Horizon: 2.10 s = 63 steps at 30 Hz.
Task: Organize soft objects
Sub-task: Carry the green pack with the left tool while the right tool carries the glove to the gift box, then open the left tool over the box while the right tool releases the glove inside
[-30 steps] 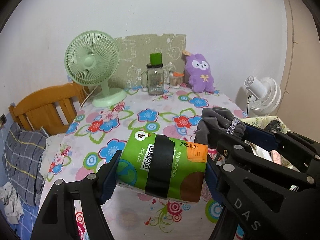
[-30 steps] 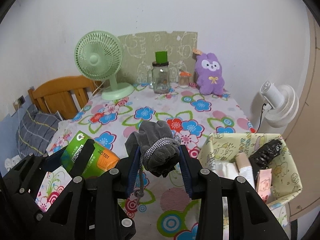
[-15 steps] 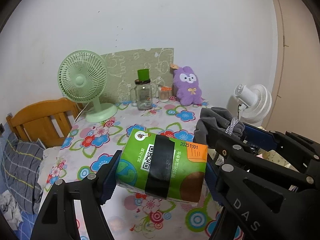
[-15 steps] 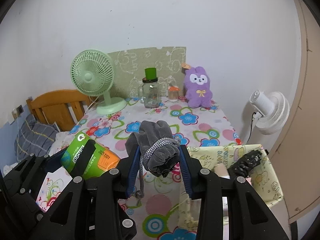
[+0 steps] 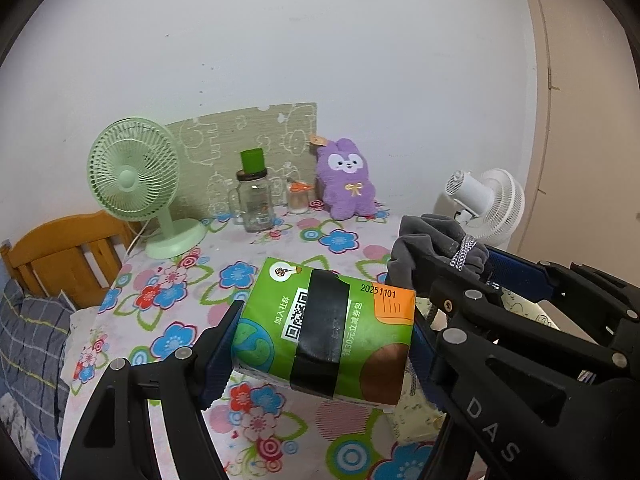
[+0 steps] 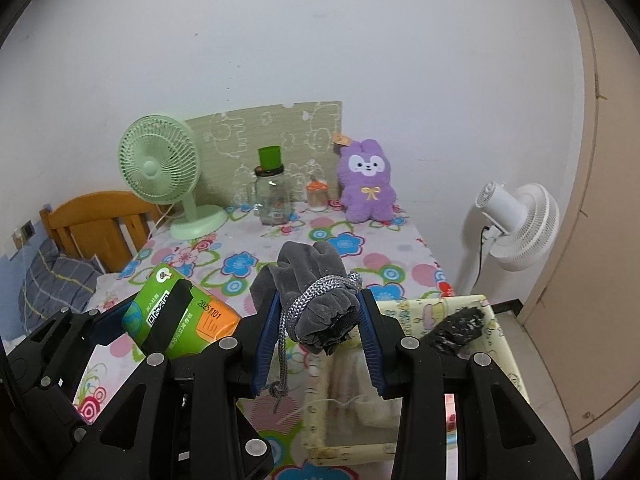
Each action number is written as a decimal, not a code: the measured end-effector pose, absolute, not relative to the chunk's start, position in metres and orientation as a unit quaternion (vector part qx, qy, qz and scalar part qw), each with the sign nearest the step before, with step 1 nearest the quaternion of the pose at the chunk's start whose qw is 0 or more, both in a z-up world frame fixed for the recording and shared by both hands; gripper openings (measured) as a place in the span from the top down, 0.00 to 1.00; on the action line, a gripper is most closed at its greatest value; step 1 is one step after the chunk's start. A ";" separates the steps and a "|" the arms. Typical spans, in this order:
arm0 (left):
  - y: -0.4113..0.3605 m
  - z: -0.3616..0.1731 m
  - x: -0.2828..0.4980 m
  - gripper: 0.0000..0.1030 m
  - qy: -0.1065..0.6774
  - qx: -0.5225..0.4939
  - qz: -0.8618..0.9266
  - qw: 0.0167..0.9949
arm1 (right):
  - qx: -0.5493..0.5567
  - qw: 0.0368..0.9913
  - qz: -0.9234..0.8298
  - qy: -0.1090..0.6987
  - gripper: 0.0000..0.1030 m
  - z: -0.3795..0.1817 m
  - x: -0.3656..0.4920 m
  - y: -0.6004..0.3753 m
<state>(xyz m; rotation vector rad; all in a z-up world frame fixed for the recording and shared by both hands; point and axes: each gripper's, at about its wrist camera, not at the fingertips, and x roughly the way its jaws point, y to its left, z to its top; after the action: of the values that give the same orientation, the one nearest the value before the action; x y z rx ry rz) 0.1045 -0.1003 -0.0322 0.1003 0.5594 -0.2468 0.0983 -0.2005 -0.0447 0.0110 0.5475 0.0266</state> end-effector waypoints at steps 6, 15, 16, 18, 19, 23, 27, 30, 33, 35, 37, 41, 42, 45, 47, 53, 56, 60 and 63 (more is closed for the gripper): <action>-0.123 -0.035 0.108 0.25 0.278 0.060 -0.139 0.949 | 0.017 0.962 -0.003 0.272 0.59 -0.049 0.098 -0.224; -0.155 -0.040 0.113 0.25 0.280 0.071 -0.166 0.943 | 0.029 0.960 -0.030 0.276 0.59 -0.054 0.099 -0.256; -0.158 -0.041 0.114 0.25 0.280 0.073 -0.170 0.942 | 0.030 0.960 -0.033 0.277 0.59 -0.055 0.098 -0.260; -0.163 -0.043 0.115 0.25 0.281 0.075 -0.175 0.941 | 0.032 0.959 -0.039 0.278 0.59 -0.057 0.098 -0.266; -0.167 -0.044 0.116 0.25 0.283 0.076 -0.178 0.939 | 0.033 0.959 -0.042 0.280 0.59 -0.058 0.099 -0.270; -0.177 -0.051 0.120 0.25 0.291 0.077 -0.188 0.935 | 0.037 0.956 -0.053 0.287 0.59 -0.064 0.101 -0.281; -0.187 -0.058 0.123 0.25 0.299 0.080 -0.196 0.931 | 0.044 0.953 -0.061 0.295 0.59 -0.072 0.103 -0.292; -0.193 -0.064 0.126 0.24 0.307 0.082 -0.203 0.926 | 0.050 0.950 -0.066 0.301 0.59 -0.078 0.107 -0.299; -0.199 -0.070 0.131 0.23 0.318 0.080 -0.209 0.921 | 0.052 0.947 -0.070 0.309 0.59 -0.084 0.111 -0.304; -0.202 -0.075 0.134 0.22 0.325 0.082 -0.210 0.918 | 0.055 0.945 -0.072 0.315 0.59 -0.089 0.114 -0.308; -0.204 -0.078 0.134 0.19 0.333 0.087 -0.207 0.916 | 0.058 0.943 -0.073 0.320 0.59 -0.093 0.116 -0.310; -0.207 -0.079 0.132 0.08 0.334 0.099 -0.209 0.914 | 0.070 0.940 -0.070 0.326 0.59 -0.100 0.119 -0.313; -0.207 -0.080 0.132 0.07 0.335 0.100 -0.210 0.913 | 0.071 0.940 -0.071 0.327 0.59 -0.100 0.120 -0.313; -0.206 -0.082 0.135 0.05 0.339 0.104 -0.205 0.912 | 0.074 0.938 -0.067 0.332 0.59 -0.104 0.123 -0.311; -0.203 -0.084 0.136 0.05 0.343 0.106 -0.201 0.911 | 0.075 0.937 -0.063 0.335 0.59 -0.107 0.125 -0.310; -0.197 -0.088 0.139 0.05 0.349 0.106 -0.192 0.911 | 0.067 0.936 -0.057 0.340 0.46 -0.112 0.131 -0.301; -0.191 -0.087 0.139 0.04 0.350 0.099 -0.191 0.912 | 0.068 0.938 -0.050 0.337 0.30 -0.111 0.130 -0.296; -0.184 -0.084 0.137 0.04 0.347 0.096 -0.186 0.914 | 0.072 0.938 -0.044 0.335 0.23 -0.109 0.129 -0.291; -0.180 -0.082 0.135 0.04 0.344 0.094 -0.183 0.916 | 0.072 0.938 -0.042 0.335 0.22 -0.106 0.127 -0.286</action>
<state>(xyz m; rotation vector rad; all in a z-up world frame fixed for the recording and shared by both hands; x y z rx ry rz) 0.1345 -0.1796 -0.0817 0.1934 0.7079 -0.3756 0.1267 -0.2857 -0.1055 0.1472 0.6844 -0.0857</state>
